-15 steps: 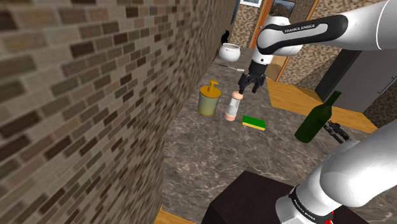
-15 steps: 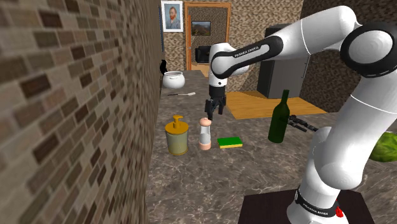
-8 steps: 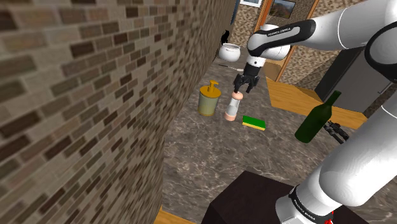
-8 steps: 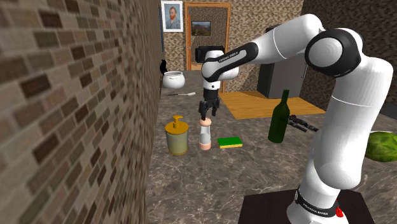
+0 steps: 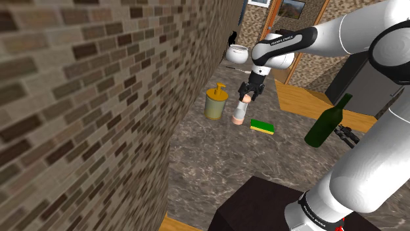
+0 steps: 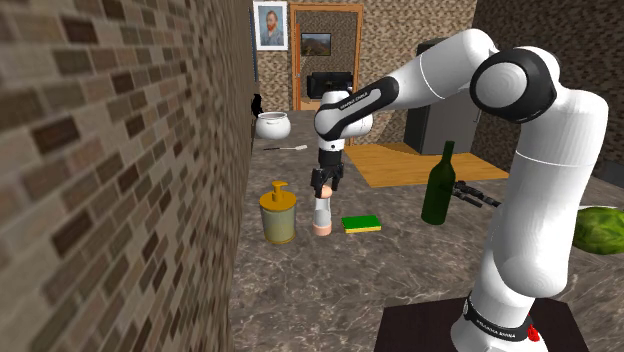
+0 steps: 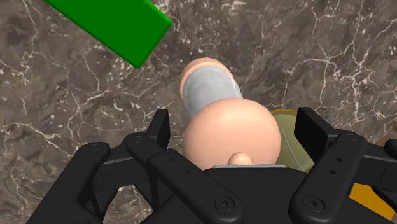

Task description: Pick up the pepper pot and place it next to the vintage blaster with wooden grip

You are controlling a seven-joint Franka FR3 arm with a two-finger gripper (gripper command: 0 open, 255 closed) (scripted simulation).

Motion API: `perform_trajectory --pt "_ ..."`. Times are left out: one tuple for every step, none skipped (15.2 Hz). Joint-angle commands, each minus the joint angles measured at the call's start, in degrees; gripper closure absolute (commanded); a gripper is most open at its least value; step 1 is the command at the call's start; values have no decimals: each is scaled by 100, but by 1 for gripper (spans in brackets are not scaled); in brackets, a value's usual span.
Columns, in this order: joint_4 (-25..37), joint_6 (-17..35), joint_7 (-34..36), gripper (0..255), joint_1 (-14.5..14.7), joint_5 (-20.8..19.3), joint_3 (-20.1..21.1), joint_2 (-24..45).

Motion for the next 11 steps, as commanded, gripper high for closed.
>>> perform_trajectory --pt "-8 16 -1 0 1 4 2 5" --pt "-8 16 -1 0 1 4 2 5" --pt "-8 16 -1 0 1 4 2 5" --pt "-8 16 -1 0 1 4 2 5" --pt "-8 15 -1 0 1 3 1 5" --pt "-8 15 -1 255 1 3 1 5" --pt "-8 15 -1 255 1 3 1 5" --pt "-7 14 -1 255 1 4 1 6" --pt "-8 14 -2 255 1 3 1 5" --pt "-9 14 -1 255 1 3 1 3" --pt "-8 14 -1 255 1 3 1 4"
